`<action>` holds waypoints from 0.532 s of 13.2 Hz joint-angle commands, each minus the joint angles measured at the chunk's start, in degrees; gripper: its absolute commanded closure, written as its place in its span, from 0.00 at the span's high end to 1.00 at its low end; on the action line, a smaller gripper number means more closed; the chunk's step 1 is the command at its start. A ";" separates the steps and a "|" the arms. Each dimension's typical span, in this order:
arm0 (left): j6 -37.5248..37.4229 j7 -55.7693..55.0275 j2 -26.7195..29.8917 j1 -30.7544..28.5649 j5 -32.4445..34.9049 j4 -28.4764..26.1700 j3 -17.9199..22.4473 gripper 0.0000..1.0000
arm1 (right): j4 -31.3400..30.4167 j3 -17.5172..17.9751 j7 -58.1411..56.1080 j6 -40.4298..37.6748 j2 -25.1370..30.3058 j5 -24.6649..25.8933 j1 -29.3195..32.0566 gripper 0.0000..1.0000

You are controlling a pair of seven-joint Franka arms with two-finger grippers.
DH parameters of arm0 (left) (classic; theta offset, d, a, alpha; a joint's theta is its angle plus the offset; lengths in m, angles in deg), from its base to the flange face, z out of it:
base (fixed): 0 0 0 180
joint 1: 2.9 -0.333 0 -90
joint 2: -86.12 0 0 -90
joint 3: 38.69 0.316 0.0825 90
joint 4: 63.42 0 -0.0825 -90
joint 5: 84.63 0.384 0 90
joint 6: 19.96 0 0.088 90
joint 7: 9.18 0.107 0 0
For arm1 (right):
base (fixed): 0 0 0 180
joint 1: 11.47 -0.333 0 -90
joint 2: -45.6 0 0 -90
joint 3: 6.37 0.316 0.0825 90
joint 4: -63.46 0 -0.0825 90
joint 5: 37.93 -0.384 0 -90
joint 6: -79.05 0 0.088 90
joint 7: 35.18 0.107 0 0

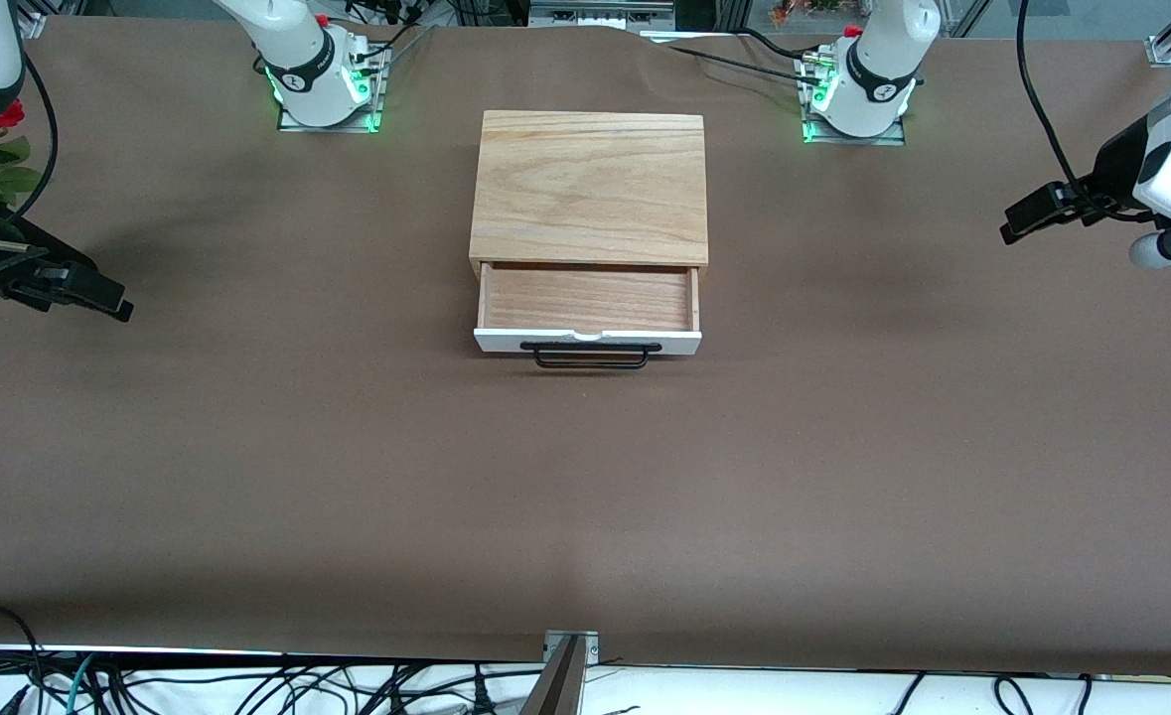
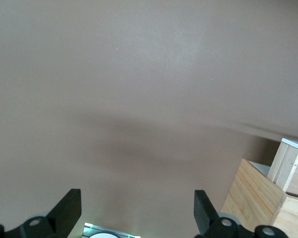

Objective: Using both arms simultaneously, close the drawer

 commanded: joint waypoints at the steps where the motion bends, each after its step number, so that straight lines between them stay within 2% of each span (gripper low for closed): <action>1: -0.55 1.13 0.85 -1.24 -0.32 0.10 -0.19 1.00 | 0.85 0.75 -0.49 -0.29 -0.13 0.95 0.52 1.00; 3: -0.38 7.60 0.85 -2.12 -0.31 0.27 -0.19 1.00 | 0.85 0.75 -0.76 -0.29 -0.13 0.69 0.52 1.00; 7: -0.03 12.19 0.68 -2.04 0.04 0.19 -0.19 1.00 | 0.76 0.84 -0.94 -0.38 -0.13 0.51 0.52 1.00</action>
